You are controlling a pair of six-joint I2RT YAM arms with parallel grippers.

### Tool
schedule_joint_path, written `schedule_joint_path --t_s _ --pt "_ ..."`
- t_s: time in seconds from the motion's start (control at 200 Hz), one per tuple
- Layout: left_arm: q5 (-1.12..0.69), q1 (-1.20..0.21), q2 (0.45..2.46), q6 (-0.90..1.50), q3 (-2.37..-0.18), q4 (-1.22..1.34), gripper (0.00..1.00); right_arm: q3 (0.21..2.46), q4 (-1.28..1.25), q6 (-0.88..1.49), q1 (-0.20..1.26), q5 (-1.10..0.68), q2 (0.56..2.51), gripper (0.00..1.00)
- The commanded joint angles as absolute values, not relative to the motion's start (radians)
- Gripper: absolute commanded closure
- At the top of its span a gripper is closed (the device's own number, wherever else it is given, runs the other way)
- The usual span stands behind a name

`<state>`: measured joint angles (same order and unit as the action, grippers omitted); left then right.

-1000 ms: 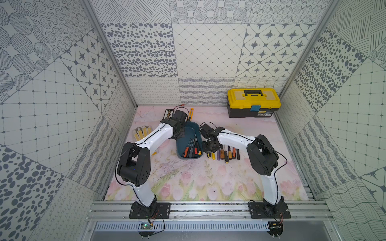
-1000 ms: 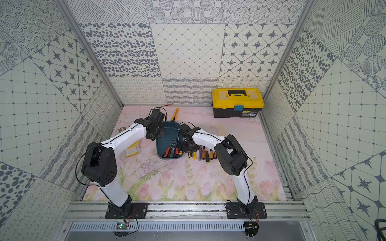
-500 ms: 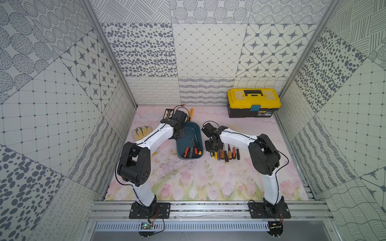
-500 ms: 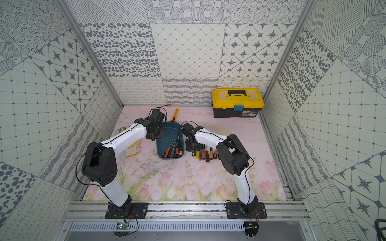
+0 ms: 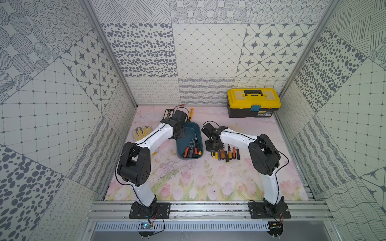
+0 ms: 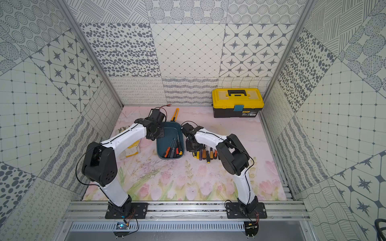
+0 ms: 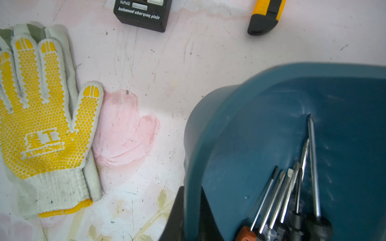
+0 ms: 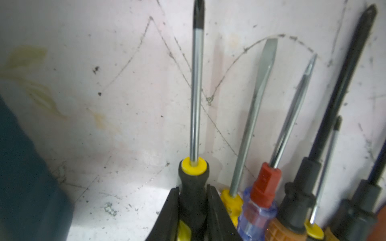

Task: Take out the screwdriver from the storage box
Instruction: Place the screwdriver at the center of the board.

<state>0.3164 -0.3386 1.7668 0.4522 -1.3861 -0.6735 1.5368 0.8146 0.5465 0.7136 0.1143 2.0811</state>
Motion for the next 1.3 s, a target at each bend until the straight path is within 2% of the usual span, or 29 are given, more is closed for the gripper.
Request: schedule_joint_path --t_s 0.0,0.075,0.235,0.305,0.445,0.515,0.921,1.296 --pt "0.279 -0.335 1.773 0.474 -1.403 -0.65 1.0 1.517 0.86 0.543 0.704 0.169 2.076 0.88" --pt "0.281 -0.334 1.773 0.474 -1.403 -0.65 1.0 1.519 0.859 0.545 0.704 0.156 2.078 0.83" --pt "0.281 -0.336 1.775 0.474 -1.404 -0.653 1.0 1.51 0.832 0.554 0.706 0.136 2.063 0.81" --pt "0.284 -0.335 1.772 0.478 -1.402 -0.653 1.0 1.511 0.818 0.56 0.706 0.13 2.054 0.76" --pt "0.281 -0.334 1.762 0.481 -1.398 -0.646 1.0 1.516 0.807 0.56 0.706 0.12 2.043 0.74" --pt "0.279 -0.335 1.762 0.482 -1.399 -0.646 1.0 1.516 0.802 0.559 0.706 0.115 2.037 0.7" --pt "0.266 -0.334 1.77 0.48 -1.4 -0.646 1.0 1.497 0.756 0.565 0.709 0.101 1.993 0.59" --pt "0.265 -0.334 1.786 0.477 -1.399 -0.646 1.0 1.432 0.615 0.497 0.734 0.097 1.833 0.5"
